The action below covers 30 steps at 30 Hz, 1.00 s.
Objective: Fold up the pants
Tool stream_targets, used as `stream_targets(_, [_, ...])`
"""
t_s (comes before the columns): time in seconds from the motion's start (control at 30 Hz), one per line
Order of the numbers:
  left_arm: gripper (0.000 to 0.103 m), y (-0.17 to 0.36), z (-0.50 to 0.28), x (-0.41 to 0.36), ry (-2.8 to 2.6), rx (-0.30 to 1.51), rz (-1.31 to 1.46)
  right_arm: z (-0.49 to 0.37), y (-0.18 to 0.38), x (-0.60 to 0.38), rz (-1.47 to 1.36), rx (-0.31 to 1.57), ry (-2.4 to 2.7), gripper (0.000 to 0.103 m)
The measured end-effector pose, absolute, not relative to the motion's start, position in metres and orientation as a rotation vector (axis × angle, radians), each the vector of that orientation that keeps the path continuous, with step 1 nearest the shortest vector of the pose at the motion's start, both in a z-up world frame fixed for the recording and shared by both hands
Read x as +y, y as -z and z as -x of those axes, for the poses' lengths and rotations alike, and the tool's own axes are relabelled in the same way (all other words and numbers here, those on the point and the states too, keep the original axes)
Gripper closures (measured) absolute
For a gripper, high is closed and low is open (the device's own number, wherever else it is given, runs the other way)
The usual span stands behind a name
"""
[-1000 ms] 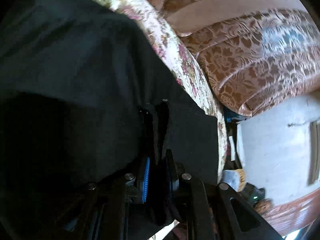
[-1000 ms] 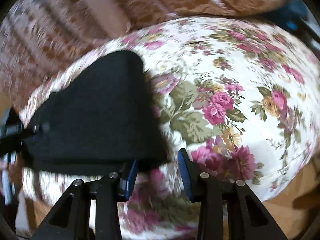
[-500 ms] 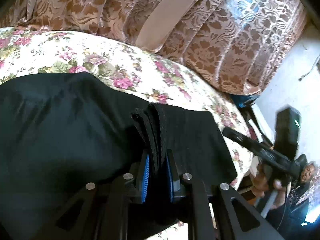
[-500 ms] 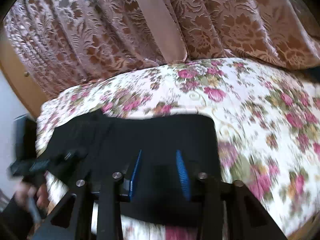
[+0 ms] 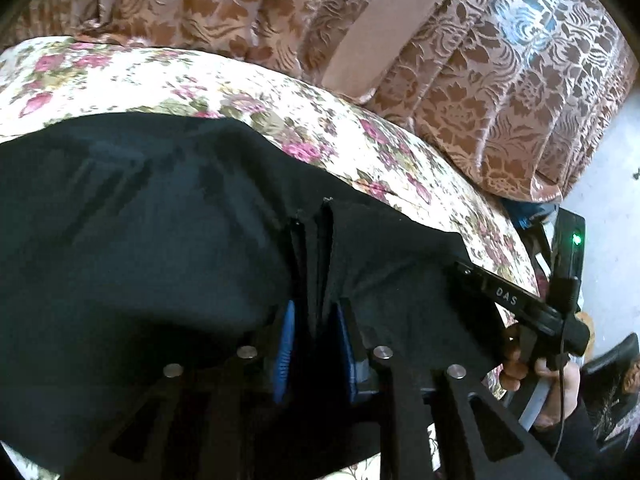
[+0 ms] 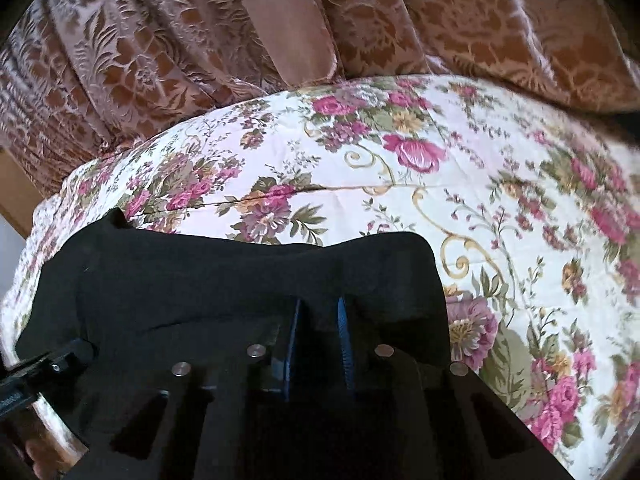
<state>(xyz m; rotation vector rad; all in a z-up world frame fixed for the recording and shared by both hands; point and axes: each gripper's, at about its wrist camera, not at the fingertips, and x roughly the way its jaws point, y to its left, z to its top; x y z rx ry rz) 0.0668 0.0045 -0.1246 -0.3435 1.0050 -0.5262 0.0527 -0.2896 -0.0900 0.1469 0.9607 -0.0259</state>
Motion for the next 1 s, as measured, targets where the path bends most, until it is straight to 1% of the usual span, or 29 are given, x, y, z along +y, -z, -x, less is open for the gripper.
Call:
stream_targets(0.03, [0.077,0.121,-0.065,0.007,0.500,0.995,0.330,-0.054,0.089,-0.288,-0.132,0.958,0.028,0.080])
stream_targets(0.1, [0.077,0.113,-0.058,0.014,0.453,0.969,0.298,-0.051,0.081,-0.282,-0.112,0.943,0.031,0.078])
stream_targets(0.23, [0.072,0.100,-0.046,0.027,0.398,0.938,0.271,-0.033,0.065,-0.260,-0.091,0.884,-0.036,0.076])
stream_targets(0.33, [0.068,0.092,-0.037,0.037,0.362,0.915,0.261,-0.020,0.061,-0.234,-0.079,0.876,-0.113,0.075])
stream_targets(0.47, [0.065,0.086,-0.027,0.049,0.310,0.895,0.236,-0.011,0.067,-0.203,-0.084,0.905,-0.195,0.074])
stream_targets(0.63, [0.058,0.085,-0.018,0.070,0.266,0.887,0.248,-0.005,0.081,-0.168,-0.101,0.933,-0.291,0.074])
stream_targets(0.9, [0.056,0.100,-0.008,0.114,0.160,0.911,0.265,-0.017,0.100,-0.142,-0.060,0.971,-0.299,0.076])
stream_targets(0.97, [0.052,0.105,-0.004,0.127,0.125,0.919,0.272,-0.017,0.100,-0.143,-0.070,0.971,-0.291,0.076])
stream_targets(1.0, [0.045,0.109,-0.002,0.136,0.109,0.924,0.281,-0.017,0.099,-0.142,-0.063,0.970,-0.290,0.076])
